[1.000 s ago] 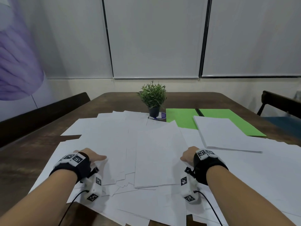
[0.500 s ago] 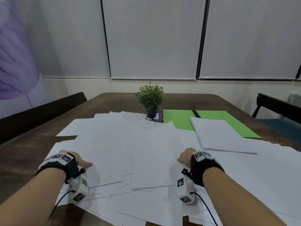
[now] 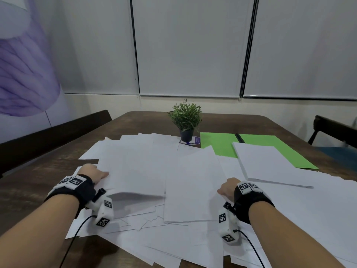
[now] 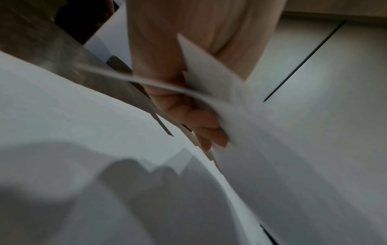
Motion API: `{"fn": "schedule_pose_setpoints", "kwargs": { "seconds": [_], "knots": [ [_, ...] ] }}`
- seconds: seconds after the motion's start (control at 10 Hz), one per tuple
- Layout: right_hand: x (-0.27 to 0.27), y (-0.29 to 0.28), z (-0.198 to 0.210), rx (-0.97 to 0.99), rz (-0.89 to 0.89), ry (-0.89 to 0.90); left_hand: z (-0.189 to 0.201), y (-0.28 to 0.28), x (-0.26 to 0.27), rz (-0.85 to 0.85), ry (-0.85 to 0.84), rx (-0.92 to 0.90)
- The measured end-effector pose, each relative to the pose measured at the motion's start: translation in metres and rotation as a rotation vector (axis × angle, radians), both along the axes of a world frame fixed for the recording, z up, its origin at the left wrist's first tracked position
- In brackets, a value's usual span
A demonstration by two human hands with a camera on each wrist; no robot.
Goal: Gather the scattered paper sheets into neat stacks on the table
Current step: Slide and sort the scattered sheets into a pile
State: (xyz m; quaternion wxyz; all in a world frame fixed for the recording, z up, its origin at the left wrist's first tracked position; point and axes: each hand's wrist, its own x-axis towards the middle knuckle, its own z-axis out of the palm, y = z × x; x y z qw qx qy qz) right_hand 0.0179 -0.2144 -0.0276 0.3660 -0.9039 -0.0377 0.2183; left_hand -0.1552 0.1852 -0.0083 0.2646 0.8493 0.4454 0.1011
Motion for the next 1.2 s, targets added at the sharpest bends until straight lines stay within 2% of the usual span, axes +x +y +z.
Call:
{"fn": "schedule_pose_setpoints", "kwargs": {
  "seconds": [0.2, 0.3, 0.4, 0.5, 0.6, 0.7, 0.8, 0.9, 1.0, 1.2],
  "knots": [
    [0.007, 0.003, -0.007, -0.017, -0.051, -0.015, 0.026, -0.036, 0.013, -0.089, -0.306, -0.138],
    [0.012, 0.003, -0.008, 0.033, -0.119, -0.031, 0.021, -0.062, 0.027, -0.133, -0.384, -0.269],
    [0.007, 0.002, -0.001, 0.143, -0.172, 0.03, 0.002, -0.092, 0.043, -0.168, -0.352, -0.336],
    [0.016, 0.0, -0.008, 0.187, -0.174, 0.029, -0.027, -0.123, 0.063, -0.209, -0.214, -0.34],
    [0.016, -0.001, -0.01, 0.109, -0.087, 0.063, -0.045, -0.155, 0.074, -0.313, -0.012, -0.362],
    [0.011, -0.004, -0.006, -0.146, 0.058, 0.003, -0.04, -0.169, 0.08, -0.357, 0.082, -0.339],
    [0.007, -0.003, -0.002, -0.161, 0.071, -0.024, -0.026, -0.17, 0.078, -0.334, 0.067, -0.384],
    [0.012, -0.004, -0.012, -0.072, 0.122, -0.03, -0.019, -0.161, 0.072, -0.262, 0.046, -0.346],
    [0.048, -0.015, -0.05, 0.219, 0.117, -0.05, -0.025, -0.149, 0.072, -0.221, -0.05, -0.406],
    [-0.012, -0.032, 0.0, 0.678, 0.099, -0.039, -0.025, -0.152, 0.067, -0.235, -0.249, -0.594]
  ]
}}
